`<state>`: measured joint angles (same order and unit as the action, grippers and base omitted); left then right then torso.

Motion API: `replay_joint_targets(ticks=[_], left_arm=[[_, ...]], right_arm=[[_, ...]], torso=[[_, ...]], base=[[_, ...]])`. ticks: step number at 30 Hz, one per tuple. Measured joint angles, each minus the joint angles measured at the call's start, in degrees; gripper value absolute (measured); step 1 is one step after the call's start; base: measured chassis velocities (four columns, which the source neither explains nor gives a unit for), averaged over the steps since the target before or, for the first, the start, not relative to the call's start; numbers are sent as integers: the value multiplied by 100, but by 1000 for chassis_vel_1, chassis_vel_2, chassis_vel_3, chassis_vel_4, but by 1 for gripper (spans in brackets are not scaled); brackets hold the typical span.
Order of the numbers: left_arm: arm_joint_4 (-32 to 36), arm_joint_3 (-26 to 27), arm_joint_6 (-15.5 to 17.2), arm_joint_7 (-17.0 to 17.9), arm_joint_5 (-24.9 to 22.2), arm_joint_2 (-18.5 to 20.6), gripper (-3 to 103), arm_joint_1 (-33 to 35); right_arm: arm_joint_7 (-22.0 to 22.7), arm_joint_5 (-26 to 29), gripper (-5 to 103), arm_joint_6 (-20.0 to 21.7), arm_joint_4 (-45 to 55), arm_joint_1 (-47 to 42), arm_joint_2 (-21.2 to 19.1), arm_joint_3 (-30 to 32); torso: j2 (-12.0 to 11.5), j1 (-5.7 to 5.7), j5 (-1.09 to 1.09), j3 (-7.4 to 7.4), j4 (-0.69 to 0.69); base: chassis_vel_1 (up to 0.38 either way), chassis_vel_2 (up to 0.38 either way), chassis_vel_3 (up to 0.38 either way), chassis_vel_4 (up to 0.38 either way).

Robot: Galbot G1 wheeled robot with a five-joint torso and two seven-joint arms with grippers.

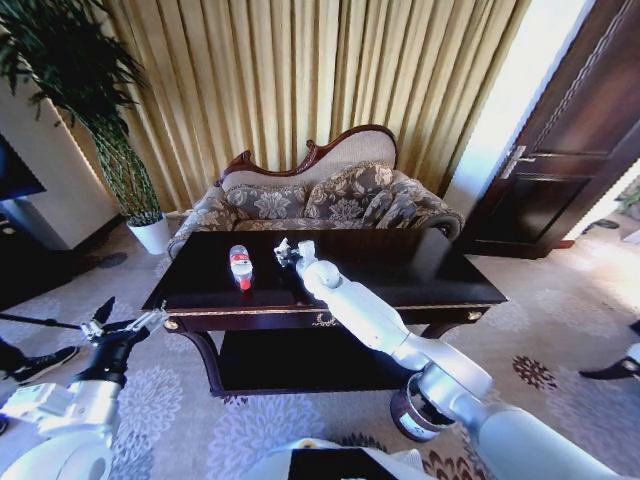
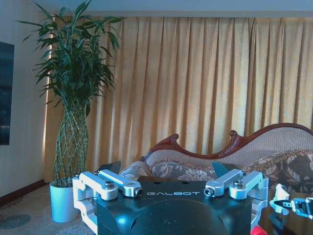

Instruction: Move to the front of the table and place the trash on the table into the trash bin.

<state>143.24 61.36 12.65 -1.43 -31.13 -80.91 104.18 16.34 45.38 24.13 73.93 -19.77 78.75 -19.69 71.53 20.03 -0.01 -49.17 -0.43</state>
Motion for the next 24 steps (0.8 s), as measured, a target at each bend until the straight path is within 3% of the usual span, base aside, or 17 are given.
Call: replay_joint_targets(ticks=[2, 5, 12, 17, 24], left_arm=[[0, -4, -3, 0, 2, -3, 100, 0], [0, -15, -4, 0, 3, -7, 100, -1], [0, -25, -5, 15, -12, 0, 100, -22], [0, -32, -5, 22, -49, 24, 100, -76], [0, -35, -6, 31, -187, 83, 100, -179]], right_arm=[[23, -1, 7, -1, 15, -4, -17, 7], [53, -2, 1, -2, 57, -23, -36, 28], [217, 31, 0, -57, 512, -179, -262, 206], [495, 98, 0, -106, 1216, -298, -671, 536], [760, 14, 0, -389, 2088, -729, -1685, 1284]], torso=[[0, 0, 0, 0, 0], [0, 0, 0, 0, 0], [0, 0, 1, 0, 2], [0, 0, 1, 1, 1], [0, 0, 2, 0, -1]], base=[[0, 0, 0, 0], [0, 0, 0, 0], [0, 0, 0, 0], [0, 0, 0, 0], [0, 0, 0, 0]])
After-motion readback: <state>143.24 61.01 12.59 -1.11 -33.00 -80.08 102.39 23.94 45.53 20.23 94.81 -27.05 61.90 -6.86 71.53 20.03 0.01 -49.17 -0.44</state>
